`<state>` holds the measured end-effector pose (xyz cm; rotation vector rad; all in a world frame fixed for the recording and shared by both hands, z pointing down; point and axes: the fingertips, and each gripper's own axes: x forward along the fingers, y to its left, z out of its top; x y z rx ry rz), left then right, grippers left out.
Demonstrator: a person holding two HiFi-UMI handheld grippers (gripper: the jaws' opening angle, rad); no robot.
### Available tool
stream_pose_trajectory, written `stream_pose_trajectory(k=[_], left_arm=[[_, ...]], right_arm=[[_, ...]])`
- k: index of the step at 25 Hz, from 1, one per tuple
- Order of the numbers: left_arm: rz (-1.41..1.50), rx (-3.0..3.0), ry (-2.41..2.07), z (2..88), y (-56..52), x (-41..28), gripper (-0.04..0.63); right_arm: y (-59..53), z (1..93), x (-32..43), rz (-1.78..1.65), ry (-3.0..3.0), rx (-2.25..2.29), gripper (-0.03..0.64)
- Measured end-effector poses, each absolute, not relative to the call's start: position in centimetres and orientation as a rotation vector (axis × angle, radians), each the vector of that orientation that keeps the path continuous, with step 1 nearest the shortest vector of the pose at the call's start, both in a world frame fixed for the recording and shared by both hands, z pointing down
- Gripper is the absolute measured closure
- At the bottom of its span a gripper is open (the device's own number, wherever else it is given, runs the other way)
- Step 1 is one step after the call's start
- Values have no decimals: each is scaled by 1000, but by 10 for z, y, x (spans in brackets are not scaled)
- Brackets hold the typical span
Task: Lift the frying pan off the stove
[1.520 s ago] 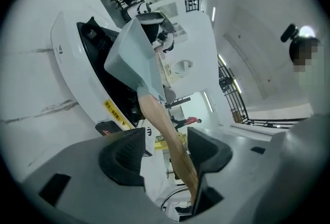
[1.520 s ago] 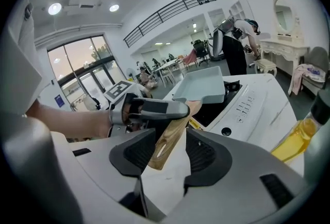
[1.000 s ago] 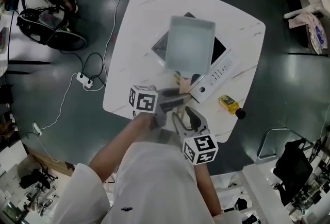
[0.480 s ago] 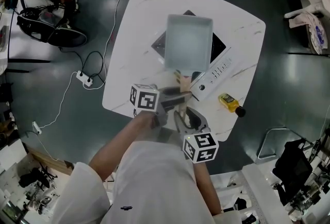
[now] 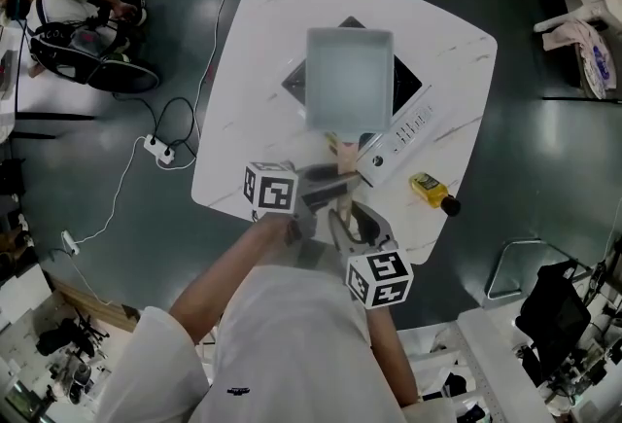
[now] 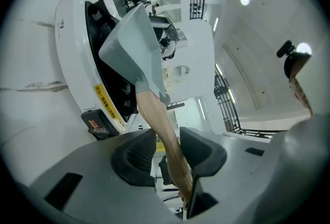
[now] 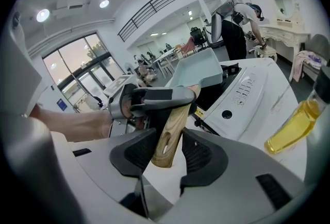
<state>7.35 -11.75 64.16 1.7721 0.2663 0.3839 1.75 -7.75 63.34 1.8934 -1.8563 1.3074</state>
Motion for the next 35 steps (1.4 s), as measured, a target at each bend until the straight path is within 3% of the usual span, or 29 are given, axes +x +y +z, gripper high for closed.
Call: stream_pose_trajectory(k=[35], left_arm=[[149,2075,-8,488,-73,60,454]], right_arm=[[-17,495,19,999,-2350,1638,468]])
